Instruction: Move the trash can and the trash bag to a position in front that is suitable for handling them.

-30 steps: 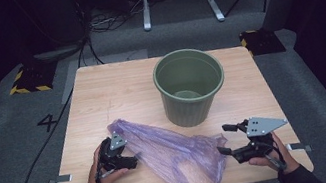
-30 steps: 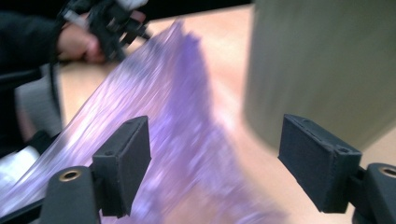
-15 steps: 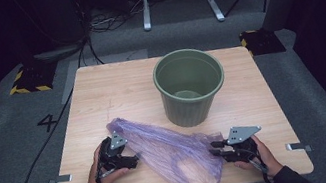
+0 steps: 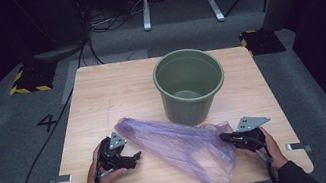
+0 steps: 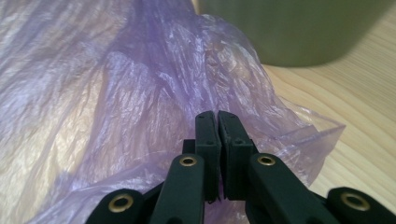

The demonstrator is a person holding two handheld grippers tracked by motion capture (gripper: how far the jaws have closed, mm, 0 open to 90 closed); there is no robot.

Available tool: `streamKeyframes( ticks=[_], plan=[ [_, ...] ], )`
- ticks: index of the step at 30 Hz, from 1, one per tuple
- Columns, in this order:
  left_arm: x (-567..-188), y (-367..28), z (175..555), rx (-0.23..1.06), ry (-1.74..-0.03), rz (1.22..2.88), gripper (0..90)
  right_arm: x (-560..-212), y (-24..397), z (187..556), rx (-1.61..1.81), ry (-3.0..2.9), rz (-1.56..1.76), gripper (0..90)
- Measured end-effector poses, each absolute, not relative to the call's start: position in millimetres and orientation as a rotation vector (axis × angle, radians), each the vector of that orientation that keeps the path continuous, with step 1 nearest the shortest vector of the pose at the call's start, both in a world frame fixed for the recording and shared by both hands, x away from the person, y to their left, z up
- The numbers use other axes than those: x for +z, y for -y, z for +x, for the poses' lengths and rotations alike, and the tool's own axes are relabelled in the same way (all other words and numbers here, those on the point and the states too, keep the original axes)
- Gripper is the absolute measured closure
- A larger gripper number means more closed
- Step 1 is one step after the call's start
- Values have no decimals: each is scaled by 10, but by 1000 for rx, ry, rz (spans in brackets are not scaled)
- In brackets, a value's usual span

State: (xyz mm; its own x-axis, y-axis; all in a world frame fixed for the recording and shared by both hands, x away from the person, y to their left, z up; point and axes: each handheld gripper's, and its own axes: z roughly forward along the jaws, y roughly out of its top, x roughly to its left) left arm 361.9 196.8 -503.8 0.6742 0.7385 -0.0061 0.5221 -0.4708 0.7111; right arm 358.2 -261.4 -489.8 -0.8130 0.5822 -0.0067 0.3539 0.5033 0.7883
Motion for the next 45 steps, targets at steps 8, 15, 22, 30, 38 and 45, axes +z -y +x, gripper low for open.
streamKeyframes(
  ticks=[8, 15, 22, 30, 38, 45],
  plan=[
    [-5039, -2015, 3627, 402, -973, 2177, 138, -4928, 2903, 3726, 1188, -2424, 896, 878],
    [-5040, -2011, 3640, 398, -977, 2179, 125, -4941, 3050, 3801, 1175, -2397, 951, 848],
    [-5042, -2003, 3652, 398, -976, 2179, 117, -4953, 3154, 3881, 1153, -2359, 1006, 775],
    [-5039, -2000, 3657, 398, -975, 2185, 116, -4768, 3270, 3873, 1176, -2276, 1066, 395],
    [-5039, -1996, 3660, 397, -972, 2186, 116, -4423, 3333, 3582, 1243, -2215, 979, 331],
    [-5040, -1996, 3660, 399, -970, 2184, 116, -4198, 3245, 3249, 1290, -2259, 859, 277]
  ],
)
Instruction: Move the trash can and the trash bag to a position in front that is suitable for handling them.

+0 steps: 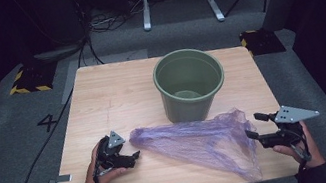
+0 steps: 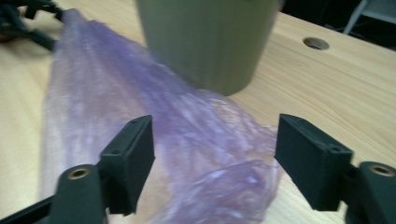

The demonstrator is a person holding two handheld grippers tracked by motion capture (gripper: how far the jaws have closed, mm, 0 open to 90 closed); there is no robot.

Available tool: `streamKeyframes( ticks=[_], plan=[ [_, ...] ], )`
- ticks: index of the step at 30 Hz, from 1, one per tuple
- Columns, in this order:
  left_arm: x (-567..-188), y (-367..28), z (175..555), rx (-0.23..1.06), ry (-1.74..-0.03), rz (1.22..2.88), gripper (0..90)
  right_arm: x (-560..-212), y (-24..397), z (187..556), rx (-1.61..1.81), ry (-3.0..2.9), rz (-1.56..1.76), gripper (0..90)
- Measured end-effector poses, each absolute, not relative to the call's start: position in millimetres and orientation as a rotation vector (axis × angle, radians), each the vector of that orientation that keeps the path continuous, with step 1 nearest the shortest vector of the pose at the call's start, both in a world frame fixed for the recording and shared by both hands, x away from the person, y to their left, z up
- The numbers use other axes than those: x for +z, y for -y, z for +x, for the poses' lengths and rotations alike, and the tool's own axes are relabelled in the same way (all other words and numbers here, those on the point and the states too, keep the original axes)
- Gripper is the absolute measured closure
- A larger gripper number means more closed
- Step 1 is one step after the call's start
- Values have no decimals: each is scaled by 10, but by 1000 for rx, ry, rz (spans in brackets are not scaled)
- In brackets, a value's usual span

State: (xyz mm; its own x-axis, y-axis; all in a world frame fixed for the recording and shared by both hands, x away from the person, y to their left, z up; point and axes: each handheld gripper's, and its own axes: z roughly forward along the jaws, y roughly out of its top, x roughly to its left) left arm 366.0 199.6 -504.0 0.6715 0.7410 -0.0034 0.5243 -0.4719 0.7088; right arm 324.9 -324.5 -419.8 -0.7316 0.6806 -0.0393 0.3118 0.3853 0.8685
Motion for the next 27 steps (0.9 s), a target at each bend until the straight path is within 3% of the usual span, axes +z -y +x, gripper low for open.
streamKeyframes(
  ticks=[6, 12, 14, 20, 27],
  plan=[
    [-5042, -1987, 3663, 395, -970, 2182, 116, -4206, 3089, 3005, 1336, -2360, 738, 246],
    [-5040, -1967, 3681, 398, -965, 2186, 117, -4473, 2912, 2879, 1271, -2481, 704, 273],
    [-5040, -1962, 3683, 392, -967, 2185, 117, -4597, 2876, 2885, 1227, -2528, 697, 319],
    [-5041, -1955, 3701, 389, -955, 2187, 117, -4804, 2901, 3020, 1147, -2544, 731, 638],
    [-5037, -1927, 3737, 381, -927, 2193, 147, -4950, 3040, 3245, 1093, -2511, 842, 840]
  ],
)
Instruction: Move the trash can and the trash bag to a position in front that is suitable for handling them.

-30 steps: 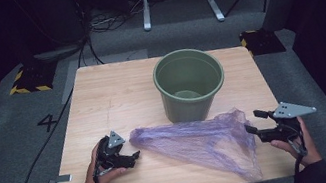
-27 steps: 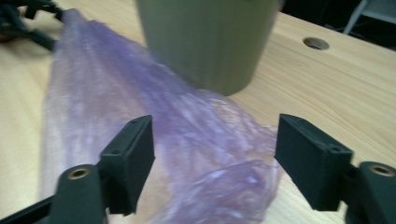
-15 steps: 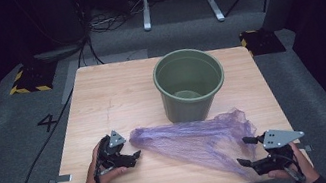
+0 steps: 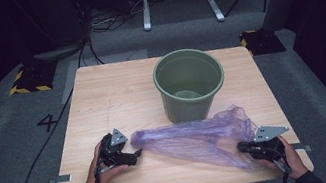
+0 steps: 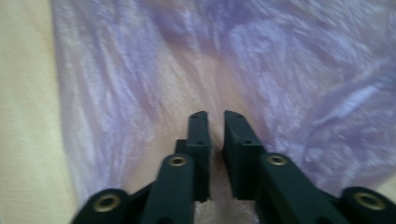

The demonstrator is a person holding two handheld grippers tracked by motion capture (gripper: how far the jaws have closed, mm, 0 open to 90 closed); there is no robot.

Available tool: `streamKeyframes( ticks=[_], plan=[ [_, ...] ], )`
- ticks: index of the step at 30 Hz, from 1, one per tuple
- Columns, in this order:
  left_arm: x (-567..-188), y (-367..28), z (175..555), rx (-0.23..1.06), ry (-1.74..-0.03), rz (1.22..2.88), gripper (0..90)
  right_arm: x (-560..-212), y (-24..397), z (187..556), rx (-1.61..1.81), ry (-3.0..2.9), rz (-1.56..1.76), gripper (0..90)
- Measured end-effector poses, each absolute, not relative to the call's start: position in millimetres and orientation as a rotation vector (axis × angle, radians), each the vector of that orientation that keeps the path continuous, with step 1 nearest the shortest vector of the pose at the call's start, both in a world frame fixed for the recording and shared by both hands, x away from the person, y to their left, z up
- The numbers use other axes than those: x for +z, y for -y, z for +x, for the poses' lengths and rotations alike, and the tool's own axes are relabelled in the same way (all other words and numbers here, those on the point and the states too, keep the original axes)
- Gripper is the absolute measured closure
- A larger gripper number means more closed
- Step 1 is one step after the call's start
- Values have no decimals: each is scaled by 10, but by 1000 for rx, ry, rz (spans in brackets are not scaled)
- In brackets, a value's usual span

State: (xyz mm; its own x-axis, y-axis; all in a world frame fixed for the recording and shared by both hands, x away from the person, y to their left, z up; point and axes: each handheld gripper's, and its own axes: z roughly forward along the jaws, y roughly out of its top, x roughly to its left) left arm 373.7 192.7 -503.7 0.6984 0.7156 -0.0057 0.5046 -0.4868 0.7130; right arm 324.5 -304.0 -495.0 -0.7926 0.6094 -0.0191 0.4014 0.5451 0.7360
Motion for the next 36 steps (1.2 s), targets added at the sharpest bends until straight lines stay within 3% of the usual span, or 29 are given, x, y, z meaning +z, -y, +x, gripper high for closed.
streamKeyframes(
  ticks=[4, 15, 19, 21, 26, 36],
  plan=[
    [-5038, -1913, 3751, 378, -919, 2195, 148, -4971, 3137, 3354, 1077, -2459, 900, 889],
    [-5036, -1822, 3762, 364, -886, 2201, 168, -4967, 3335, 3744, 986, -2348, 997, 878],
    [-5034, -1775, 3756, 360, -861, 2208, 182, -4942, 3422, 3880, 950, -2272, 1054, 770],
    [-5033, -1750, 3752, 354, -851, 2211, 188, -4893, 3452, 3911, 969, -2236, 1096, 615],
    [-5031, -1716, 3731, 347, -827, 2212, 216, -4670, 3444, 3832, 1026, -2160, 1133, 382],
    [-5032, -1689, 3714, 345, -823, 2211, 228, -4315, 3264, 3452, 1158, -2114, 1023, 292]
  ],
)
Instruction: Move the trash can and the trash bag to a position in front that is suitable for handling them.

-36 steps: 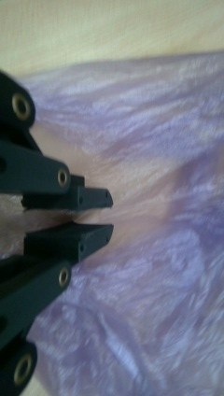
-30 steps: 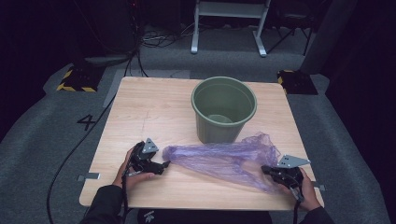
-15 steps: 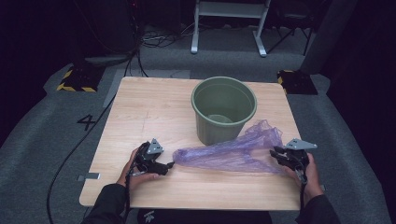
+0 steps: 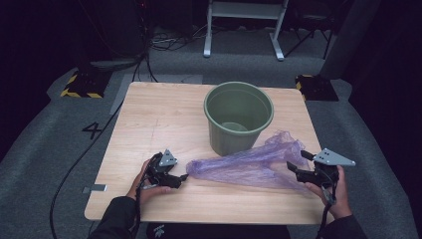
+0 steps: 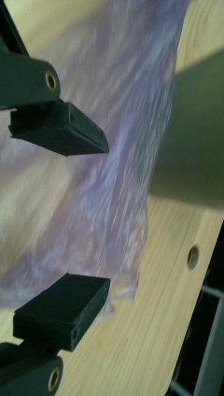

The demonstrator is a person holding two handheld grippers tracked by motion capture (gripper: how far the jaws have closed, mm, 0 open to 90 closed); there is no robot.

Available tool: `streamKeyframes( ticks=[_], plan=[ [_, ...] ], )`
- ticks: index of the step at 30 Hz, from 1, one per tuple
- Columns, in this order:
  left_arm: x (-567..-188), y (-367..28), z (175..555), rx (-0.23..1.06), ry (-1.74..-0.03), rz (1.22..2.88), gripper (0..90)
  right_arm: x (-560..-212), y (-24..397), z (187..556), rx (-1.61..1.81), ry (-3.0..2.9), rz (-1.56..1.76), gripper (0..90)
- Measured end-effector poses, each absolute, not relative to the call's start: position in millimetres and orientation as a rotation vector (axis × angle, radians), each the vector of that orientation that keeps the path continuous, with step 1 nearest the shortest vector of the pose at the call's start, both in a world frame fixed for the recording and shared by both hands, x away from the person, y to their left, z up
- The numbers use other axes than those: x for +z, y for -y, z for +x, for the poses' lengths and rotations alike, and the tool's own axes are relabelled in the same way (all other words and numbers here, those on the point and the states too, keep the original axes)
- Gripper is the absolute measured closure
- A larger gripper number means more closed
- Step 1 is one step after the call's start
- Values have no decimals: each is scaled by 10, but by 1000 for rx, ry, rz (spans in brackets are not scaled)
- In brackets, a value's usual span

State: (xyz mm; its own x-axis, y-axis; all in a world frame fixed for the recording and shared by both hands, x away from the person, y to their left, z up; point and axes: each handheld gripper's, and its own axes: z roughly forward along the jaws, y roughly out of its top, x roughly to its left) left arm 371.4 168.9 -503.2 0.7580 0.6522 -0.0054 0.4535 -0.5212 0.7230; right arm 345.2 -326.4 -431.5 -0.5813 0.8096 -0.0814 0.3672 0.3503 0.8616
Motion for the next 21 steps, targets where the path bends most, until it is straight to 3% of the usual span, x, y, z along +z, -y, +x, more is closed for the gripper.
streamKeyframes(
  ticks=[9, 15, 21],
  plan=[
    [-5031, -1671, 3709, 346, -828, 2212, 225, -4534, 2898, 3287, 1197, -2286, 968, 276],
    [-5030, -1613, 3708, 345, -814, 2219, 217, -4854, 2869, 3514, 1084, -2298, 1073, 356],
    [-5030, -1529, 3701, 334, -801, 2225, 207, -4942, 2952, 3686, 1062, -2269, 1137, 468]
  ],
)
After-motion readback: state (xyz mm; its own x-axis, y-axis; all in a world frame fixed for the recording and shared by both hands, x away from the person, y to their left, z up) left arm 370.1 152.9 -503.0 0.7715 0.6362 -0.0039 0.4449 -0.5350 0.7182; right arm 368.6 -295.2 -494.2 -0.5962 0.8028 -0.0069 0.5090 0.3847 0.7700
